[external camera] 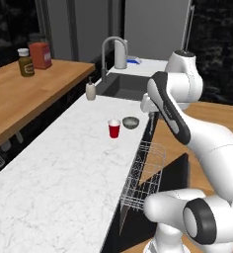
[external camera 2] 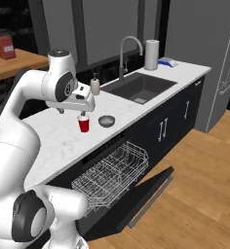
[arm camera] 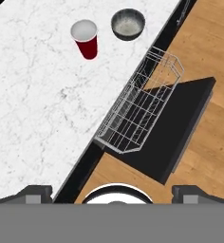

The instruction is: Pick up the cup and bowl from the counter, place them in the dishwasher, and close the dishwasher door.

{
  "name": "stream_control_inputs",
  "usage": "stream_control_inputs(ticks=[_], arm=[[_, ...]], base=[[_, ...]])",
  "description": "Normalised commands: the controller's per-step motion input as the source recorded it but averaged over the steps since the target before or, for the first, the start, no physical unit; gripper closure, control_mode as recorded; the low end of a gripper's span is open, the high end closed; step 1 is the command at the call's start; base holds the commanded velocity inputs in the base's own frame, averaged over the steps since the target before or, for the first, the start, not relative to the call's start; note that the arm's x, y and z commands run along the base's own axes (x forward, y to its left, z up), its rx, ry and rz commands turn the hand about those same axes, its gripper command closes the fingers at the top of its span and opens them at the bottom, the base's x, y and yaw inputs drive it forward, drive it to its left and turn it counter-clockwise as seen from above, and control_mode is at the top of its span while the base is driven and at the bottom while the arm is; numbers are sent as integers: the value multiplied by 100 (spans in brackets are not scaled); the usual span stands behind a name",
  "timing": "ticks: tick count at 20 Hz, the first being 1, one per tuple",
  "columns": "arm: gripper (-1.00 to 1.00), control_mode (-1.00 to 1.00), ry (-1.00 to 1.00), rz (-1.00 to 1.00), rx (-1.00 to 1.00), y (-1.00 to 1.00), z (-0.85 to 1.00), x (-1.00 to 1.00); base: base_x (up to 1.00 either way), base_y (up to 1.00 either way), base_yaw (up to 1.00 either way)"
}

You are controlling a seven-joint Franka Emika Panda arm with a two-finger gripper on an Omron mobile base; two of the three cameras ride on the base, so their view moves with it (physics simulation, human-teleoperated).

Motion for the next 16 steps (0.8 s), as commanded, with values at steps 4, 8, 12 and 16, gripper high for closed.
stream_control_inputs(ticks=[4,8,12,16], arm=[[-100,100,0,0,0,0,0,0],[-100,-100,0,-10,0,0,0,0],[-100,-100,3,-11,0,0,0,22],[-100,-100,14,-11,1,0,-19,88]], base=[[0,17,-16],[0,0,-4],[0,0,0],[0,0,0]])
